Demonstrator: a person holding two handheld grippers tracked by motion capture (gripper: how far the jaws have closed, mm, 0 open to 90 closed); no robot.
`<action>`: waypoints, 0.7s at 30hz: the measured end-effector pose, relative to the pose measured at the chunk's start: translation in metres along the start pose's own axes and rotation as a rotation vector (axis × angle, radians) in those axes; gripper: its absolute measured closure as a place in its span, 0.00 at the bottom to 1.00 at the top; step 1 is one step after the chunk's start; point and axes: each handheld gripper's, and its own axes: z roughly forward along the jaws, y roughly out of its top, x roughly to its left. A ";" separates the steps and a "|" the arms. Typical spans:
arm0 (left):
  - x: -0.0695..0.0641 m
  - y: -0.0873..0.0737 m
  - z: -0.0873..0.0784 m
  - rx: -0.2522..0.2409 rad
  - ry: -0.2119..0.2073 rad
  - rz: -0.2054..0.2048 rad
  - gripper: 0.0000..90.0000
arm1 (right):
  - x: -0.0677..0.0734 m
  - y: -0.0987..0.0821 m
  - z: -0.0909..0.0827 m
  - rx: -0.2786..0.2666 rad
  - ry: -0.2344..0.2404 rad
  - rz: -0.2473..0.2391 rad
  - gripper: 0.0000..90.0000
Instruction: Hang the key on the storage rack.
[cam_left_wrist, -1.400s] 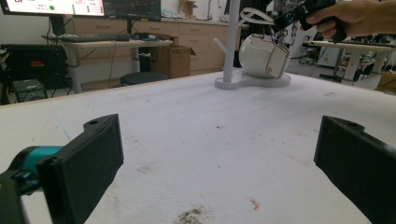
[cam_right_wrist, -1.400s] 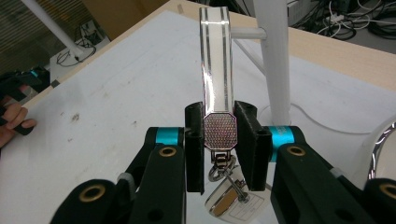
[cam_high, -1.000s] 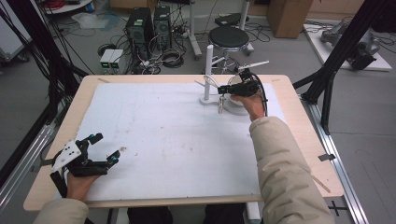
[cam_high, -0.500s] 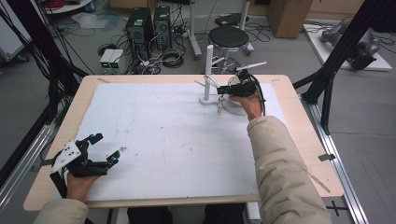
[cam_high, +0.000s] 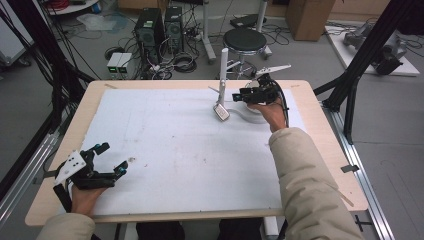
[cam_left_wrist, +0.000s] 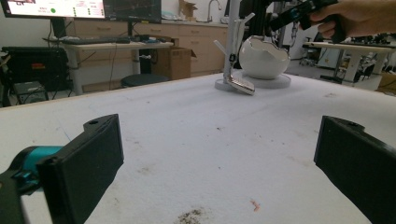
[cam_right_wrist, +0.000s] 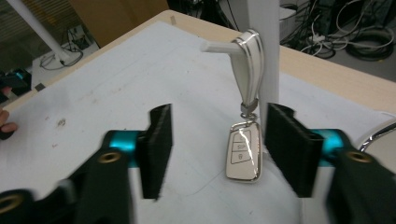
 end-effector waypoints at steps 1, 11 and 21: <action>0.000 0.000 0.000 0.001 0.001 0.003 0.02 | 0.003 0.001 -0.003 0.007 -0.016 -0.017 0.31; -0.002 0.000 0.000 -0.003 0.009 0.015 0.02 | 0.036 -0.011 -0.041 -0.065 -0.102 -0.097 0.01; -0.002 0.000 0.000 0.003 0.010 0.019 0.02 | 0.055 -0.060 -0.082 -0.176 -0.097 -0.176 0.01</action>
